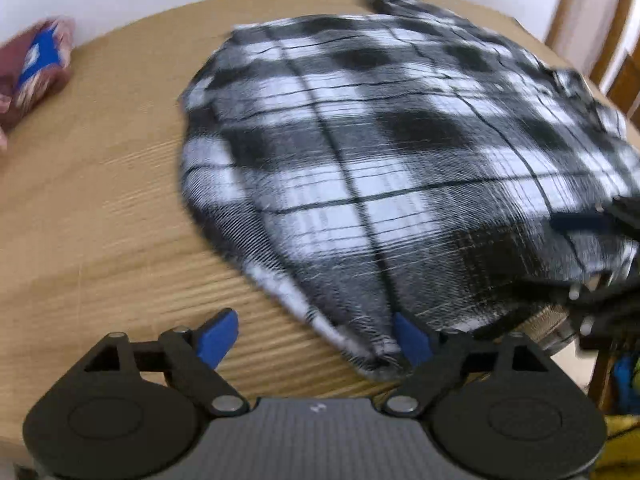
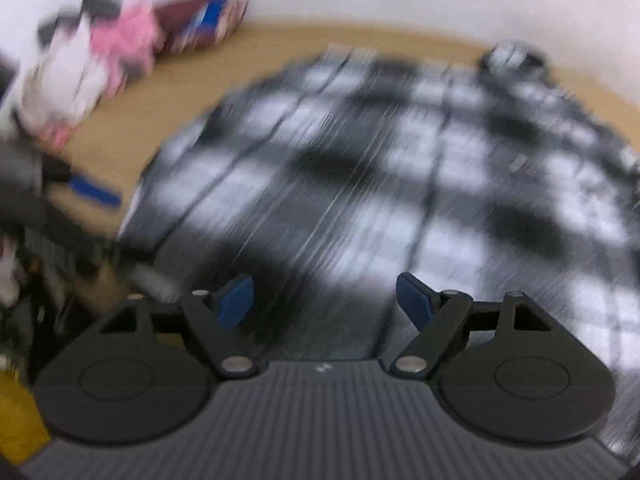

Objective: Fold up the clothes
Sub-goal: 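Lay the shirt flat on the table and open both grippers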

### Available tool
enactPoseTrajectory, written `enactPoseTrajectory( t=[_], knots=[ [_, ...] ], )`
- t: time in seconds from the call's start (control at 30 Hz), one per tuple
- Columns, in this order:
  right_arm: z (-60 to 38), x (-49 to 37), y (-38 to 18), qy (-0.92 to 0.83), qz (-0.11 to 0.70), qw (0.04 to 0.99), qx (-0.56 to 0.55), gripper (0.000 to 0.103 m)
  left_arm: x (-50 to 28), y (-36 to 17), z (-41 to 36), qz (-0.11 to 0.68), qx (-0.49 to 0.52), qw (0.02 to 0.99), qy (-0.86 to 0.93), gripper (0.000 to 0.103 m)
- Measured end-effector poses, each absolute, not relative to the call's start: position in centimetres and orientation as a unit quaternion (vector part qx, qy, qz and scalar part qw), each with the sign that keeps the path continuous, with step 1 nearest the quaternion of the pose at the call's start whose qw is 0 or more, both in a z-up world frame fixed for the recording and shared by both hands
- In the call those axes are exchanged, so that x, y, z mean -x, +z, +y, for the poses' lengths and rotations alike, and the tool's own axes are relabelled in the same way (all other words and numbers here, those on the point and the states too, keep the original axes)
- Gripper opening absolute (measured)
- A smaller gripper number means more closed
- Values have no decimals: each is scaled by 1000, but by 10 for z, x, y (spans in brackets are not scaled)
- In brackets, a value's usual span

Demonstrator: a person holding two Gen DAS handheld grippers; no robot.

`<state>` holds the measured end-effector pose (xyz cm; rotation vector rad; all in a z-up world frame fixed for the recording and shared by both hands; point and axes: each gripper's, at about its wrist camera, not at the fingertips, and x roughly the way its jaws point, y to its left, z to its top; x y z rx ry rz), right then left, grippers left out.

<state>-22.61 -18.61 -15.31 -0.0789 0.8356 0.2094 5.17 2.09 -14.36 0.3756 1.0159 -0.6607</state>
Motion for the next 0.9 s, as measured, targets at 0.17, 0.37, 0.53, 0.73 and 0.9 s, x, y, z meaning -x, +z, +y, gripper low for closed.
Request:
enactPoseTrajectory(
  t=[0.17,0.37,0.53,0.73,0.9],
  knots=[
    [-188,251,-145,78,395,915,32,81,-47,-142,28,468,-180,808,-310,89],
    [-297,298,-124,-113,349,928,-70,81,-44,-136,35,473,-165,811,-302,85],
    [-405,357,-134,-253,315,898,-174,81,-36,-122,41,478,-133,820,-285,81],
    [-454,396,-188,-174,341,900,-206,81,-1,-115,21,472,-180,826,-252,81],
    [-449,392,-221,-118,368,911,-144,81,17,-116,-2,484,-188,821,-236,80]
  ],
)
